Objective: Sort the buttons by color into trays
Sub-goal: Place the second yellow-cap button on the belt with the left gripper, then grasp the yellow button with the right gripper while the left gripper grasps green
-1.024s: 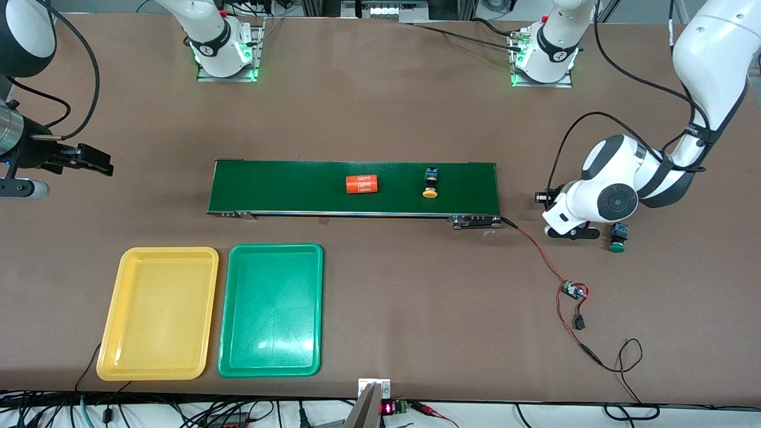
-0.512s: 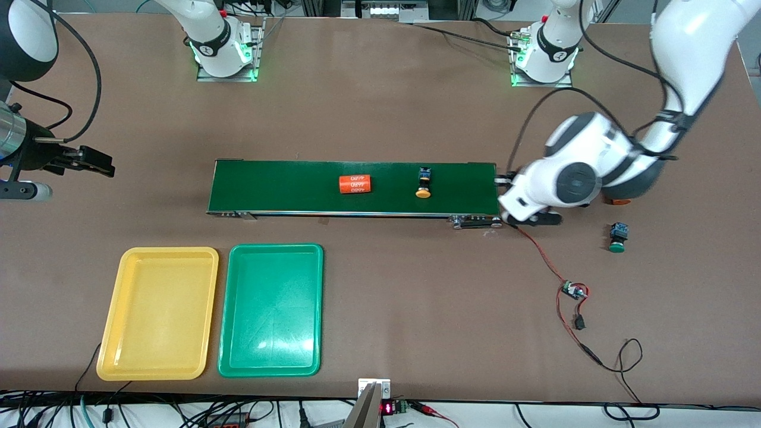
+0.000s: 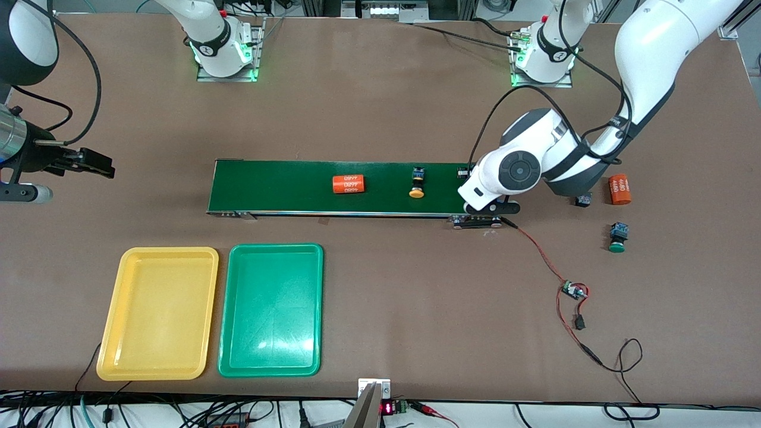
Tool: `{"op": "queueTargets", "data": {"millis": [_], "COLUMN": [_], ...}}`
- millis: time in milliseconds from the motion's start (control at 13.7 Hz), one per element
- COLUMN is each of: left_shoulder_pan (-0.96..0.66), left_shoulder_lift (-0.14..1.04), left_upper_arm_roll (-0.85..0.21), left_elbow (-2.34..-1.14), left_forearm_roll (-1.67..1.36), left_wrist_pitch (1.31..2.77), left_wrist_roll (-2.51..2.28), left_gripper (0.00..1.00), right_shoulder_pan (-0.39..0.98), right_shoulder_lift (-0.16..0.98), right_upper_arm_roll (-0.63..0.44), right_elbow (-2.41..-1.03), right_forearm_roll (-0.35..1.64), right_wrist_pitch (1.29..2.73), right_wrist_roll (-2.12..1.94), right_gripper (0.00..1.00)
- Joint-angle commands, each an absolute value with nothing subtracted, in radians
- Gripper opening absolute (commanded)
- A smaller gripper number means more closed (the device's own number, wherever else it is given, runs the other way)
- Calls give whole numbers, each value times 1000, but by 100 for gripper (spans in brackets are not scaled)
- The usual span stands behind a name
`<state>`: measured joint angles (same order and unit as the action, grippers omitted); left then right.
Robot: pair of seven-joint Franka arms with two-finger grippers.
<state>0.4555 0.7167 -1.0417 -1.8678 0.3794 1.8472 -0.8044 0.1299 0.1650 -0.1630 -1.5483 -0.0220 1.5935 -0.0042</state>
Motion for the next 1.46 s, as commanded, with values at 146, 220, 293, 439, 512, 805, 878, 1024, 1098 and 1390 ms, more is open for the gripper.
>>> {"op": "queueTargets", "data": {"millis": [146,220,293,439,512,805,878,1024,1098,1390], "left_shoulder_pan": [454,457,457,477,483,550,587,667,692,805], "left_shoulder_lift": [730,726,719,695,681,680,678,680,684,699], "left_upper_arm_roll": [-1025,-1026,-1028,-1040,-1046,-1051,-1049,-1045,-1042,-974], "left_elbow": [-1867,-1865,-1861,-1847,-1820,-1692,-1684,-1678,-1678,-1725], "left_forearm_roll": [382,382,382,382,380,388,391,478,529,607], "left_wrist_pitch": [1856,1852,1845,1823,1772,1591,1591,1595,1597,1655], "left_wrist_roll": [-788,-790,-799,-792,-792,-753,-691,-535,-469,-218], "left_gripper": [91,100,100,100,100,100,100,100,100,100], "right_shoulder_pan": [130,133,129,115,112,146,169,218,248,353], "right_shoulder_lift": [198,198,198,221,233,282,284,304,319,368], "right_upper_arm_roll": [-160,-160,-160,-166,-166,-160,-160,-160,-160,-160], "right_elbow": [-1537,-1537,-1537,-1540,-1540,-1540,-1542,-1542,-1542,-1542], "right_forearm_roll": [-20,-18,-5,99,109,104,104,104,103,107], "right_wrist_pitch": [1601,1603,1611,1664,1672,1707,1707,1707,1709,1747], "right_wrist_roll": [8,9,9,9,3,3,6,9,14,155], "right_gripper": [100,100,100,100,100,100,100,100,100,100]}}
